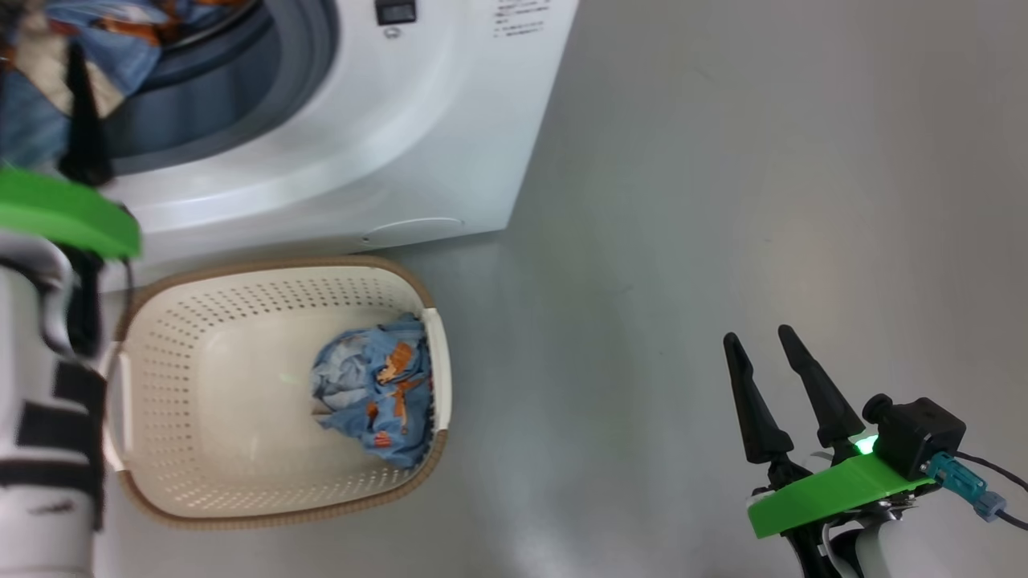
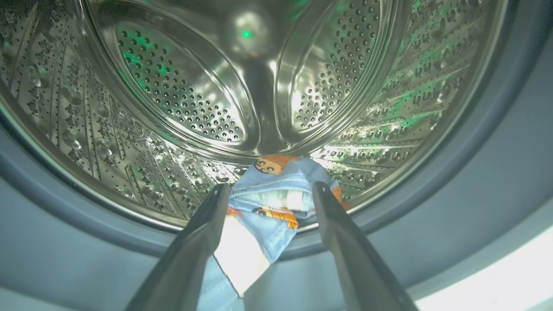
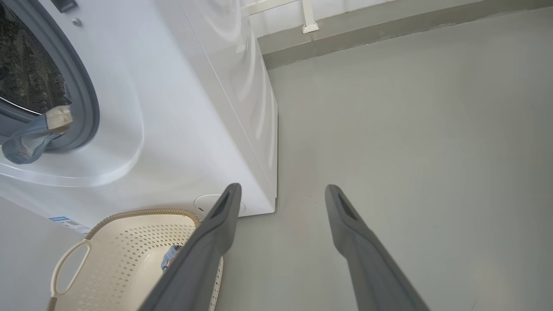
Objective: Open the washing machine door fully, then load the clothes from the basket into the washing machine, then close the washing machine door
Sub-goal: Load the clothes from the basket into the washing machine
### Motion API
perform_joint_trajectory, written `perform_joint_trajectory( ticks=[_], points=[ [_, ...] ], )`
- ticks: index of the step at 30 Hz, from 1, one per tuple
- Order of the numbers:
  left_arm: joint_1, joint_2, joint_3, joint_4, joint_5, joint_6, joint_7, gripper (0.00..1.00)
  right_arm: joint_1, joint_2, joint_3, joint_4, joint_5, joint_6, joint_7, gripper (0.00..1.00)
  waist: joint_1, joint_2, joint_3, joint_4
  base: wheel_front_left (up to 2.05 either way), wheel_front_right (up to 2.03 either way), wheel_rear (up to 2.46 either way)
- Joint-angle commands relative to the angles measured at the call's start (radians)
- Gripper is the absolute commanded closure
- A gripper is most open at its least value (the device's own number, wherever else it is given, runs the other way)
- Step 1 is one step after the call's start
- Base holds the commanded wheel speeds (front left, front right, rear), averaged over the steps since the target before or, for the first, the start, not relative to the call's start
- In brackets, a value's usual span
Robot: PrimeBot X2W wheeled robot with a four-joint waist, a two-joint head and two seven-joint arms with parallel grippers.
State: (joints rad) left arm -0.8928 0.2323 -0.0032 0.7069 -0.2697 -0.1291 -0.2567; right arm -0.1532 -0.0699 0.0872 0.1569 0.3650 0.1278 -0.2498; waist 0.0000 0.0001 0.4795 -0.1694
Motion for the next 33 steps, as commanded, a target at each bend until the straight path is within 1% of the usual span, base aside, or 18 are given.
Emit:
perform_joint_trajectory(
  ticks=[1, 17, 33],
  points=[
    [0.053, 0.029, 0.027, -0.046, 0.008, -0.002, -0.005, 0.0, 0.021, -0.015, 0.02, -0.018, 0.0, 0.003, -0.012, 0.0, 0.0, -0.0001, -0.022, 0.025, 0.0, 0.0, 0.0],
    [0.323, -0.056, 0.08, -0.2, 0.044, -0.002, -0.005, 0.0, 0.051, -0.05, -0.022, -0.028, -0.004, 0.003, -0.012, 0.0, 0.0, -0.0001, -0.063, 0.102, 0.0, 0.0, 0.0],
    [0.616, -0.119, 0.146, -0.422, 0.066, -0.002, -0.005, 0.0, 0.071, -0.066, -0.036, -0.033, -0.002, 0.003, -0.012, 0.0, 0.0, -0.0001, -0.084, 0.123, 0.0, 0.0, 0.0]
  ],
)
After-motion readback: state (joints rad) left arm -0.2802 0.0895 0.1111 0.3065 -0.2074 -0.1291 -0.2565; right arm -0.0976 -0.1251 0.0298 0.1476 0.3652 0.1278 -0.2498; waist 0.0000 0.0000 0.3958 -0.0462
